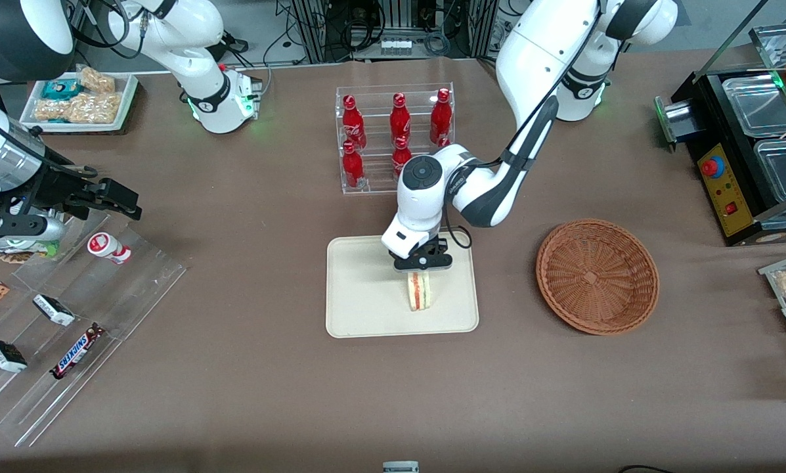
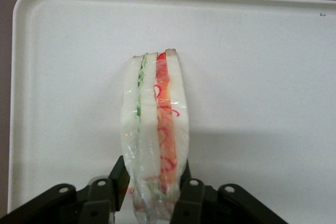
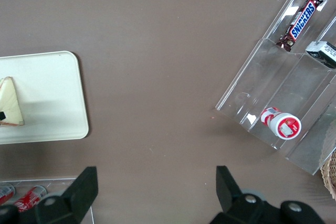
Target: Place sandwich from basket to tray
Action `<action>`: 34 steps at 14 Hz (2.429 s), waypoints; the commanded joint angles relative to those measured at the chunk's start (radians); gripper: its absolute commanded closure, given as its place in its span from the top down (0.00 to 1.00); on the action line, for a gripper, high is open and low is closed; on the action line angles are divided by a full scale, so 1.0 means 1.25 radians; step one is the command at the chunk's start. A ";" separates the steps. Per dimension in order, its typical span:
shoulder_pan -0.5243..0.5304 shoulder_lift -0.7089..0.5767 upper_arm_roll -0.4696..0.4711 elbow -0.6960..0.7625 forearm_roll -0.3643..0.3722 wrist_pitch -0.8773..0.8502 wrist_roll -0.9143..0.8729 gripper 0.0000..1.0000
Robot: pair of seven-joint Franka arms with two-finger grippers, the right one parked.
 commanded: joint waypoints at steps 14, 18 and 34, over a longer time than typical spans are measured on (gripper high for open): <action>0.419 -0.411 0.012 -0.053 -0.075 -0.430 0.308 1.00; 0.490 -0.524 0.015 -0.149 -0.135 -0.445 0.468 1.00; 0.611 -0.507 0.016 0.013 -0.143 -0.640 0.654 1.00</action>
